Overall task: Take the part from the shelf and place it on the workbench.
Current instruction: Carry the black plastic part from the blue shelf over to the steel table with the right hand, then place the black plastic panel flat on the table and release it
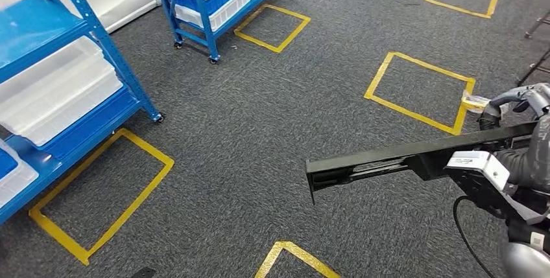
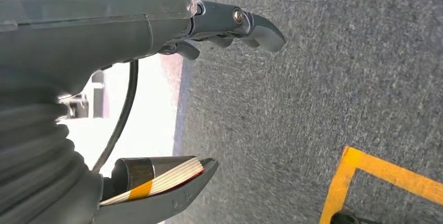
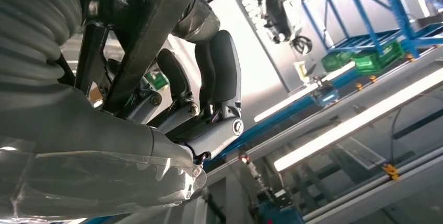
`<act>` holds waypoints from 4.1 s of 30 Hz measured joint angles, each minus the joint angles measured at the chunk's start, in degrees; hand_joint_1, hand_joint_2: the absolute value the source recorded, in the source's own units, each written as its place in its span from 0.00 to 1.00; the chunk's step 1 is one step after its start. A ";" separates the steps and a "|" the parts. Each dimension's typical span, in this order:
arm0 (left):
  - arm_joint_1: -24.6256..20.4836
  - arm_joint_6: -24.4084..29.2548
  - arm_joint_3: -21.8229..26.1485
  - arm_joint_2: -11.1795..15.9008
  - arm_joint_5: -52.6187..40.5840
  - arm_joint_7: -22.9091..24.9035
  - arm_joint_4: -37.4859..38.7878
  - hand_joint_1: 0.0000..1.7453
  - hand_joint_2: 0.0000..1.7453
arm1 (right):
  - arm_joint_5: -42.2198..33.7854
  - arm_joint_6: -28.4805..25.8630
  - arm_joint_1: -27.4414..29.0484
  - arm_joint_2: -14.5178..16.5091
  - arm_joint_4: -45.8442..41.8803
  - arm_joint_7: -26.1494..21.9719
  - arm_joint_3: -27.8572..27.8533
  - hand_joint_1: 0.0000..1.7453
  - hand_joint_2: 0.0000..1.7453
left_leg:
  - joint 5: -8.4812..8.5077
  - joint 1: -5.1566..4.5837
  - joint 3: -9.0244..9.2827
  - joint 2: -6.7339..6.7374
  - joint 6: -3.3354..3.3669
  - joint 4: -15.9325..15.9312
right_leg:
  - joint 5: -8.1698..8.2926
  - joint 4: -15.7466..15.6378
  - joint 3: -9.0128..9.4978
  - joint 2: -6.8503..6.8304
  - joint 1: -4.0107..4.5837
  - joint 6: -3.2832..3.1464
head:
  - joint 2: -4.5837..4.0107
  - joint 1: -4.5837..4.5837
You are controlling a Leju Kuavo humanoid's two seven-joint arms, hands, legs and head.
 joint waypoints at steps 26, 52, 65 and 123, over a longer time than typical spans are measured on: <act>-0.31 -0.10 0.14 -0.08 0.03 0.38 0.00 0.00 1.00 | -0.51 0.38 0.57 -0.93 -0.23 0.02 -1.10 1.00 1.00 | 4.42 -0.09 7.56 3.19 0.28 -14.07 | 0.26 -0.77 0.34 -4.42 0.12 0.66 | 0.00 0.11; -0.10 -0.25 0.37 -0.08 0.01 0.45 0.00 0.00 1.00 | -0.83 0.58 0.83 -1.23 -0.10 -0.05 -1.45 1.00 1.00 | 7.89 -0.73 6.65 5.14 2.27 -16.46 | -0.40 -0.22 0.46 -6.71 0.66 1.97 | 0.00 0.17; 0.06 -0.34 0.95 -0.13 -0.06 0.52 0.00 0.00 1.00 | -0.44 1.34 -0.44 -1.57 0.22 0.37 -2.30 1.00 1.00 | 7.80 0.13 3.07 -2.73 0.82 -11.19 | -0.54 0.29 0.83 2.41 -0.16 0.67 | 0.00 0.08; -0.09 -1.33 3.94 -0.92 -0.65 3.90 -0.02 0.00 1.00 | 0.51 1.29 -1.53 -4.07 2.42 3.60 -6.23 1.00 1.00 | 2.15 -0.32 -1.38 0.03 0.83 -0.35 | 0.27 -0.78 0.93 -1.09 0.14 -0.13 | 0.00 0.18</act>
